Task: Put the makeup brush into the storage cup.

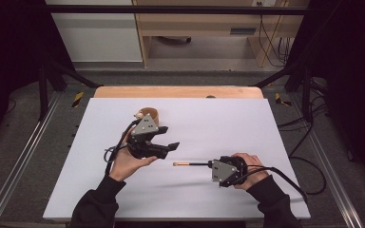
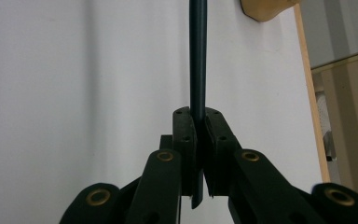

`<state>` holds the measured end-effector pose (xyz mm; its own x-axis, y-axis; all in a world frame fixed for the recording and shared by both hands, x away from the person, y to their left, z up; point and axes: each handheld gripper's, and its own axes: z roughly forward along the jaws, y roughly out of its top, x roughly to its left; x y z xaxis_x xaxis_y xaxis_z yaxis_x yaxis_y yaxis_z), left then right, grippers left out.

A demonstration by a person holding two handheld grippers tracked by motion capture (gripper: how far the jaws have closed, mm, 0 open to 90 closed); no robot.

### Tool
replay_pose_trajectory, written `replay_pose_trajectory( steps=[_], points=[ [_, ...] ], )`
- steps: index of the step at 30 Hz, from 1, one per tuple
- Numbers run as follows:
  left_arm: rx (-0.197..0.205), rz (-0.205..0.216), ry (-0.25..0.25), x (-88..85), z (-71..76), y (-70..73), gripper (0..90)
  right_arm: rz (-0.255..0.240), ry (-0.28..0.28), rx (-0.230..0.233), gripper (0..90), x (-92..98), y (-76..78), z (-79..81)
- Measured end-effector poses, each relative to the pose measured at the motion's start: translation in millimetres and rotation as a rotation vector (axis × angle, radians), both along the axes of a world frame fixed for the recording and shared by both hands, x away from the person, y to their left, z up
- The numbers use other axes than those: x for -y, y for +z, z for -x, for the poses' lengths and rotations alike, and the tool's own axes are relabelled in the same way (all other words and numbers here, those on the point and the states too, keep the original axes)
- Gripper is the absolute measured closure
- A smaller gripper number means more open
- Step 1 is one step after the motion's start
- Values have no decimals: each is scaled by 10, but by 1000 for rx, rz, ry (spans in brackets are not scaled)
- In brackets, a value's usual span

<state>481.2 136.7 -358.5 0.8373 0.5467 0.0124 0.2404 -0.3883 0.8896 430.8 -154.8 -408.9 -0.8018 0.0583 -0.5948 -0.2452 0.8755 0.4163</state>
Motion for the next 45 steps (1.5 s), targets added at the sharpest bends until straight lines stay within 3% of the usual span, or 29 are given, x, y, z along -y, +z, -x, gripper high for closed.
replay_pose_trajectory(
  steps=[1,4,11,14,15,20,35,45],
  points=[
    [3,7,10,-29,6,-21,294,-1,12,4,849,12,2,-11],
    [14,21,36,-113,25,-79,286,-33,-23,-27,849,30,-7,-1],
    [21,110,83,-299,51,-181,254,-76,-56,-54,849,95,-26,-18],
    [17,114,97,-323,58,-222,245,-88,-64,-65,848,107,-34,-20],
    [12,106,107,-340,65,-257,240,-112,-80,-69,849,120,-45,-23],
    [7,121,120,-355,82,-316,236,-146,-110,-93,849,155,-49,-30],
    [27,164,188,-349,200,-450,217,-330,-203,-170,849,200,-23,-52],
    [18,190,175,-233,259,-490,219,-426,-252,-223,850,204,-21,-69]
  ],
)
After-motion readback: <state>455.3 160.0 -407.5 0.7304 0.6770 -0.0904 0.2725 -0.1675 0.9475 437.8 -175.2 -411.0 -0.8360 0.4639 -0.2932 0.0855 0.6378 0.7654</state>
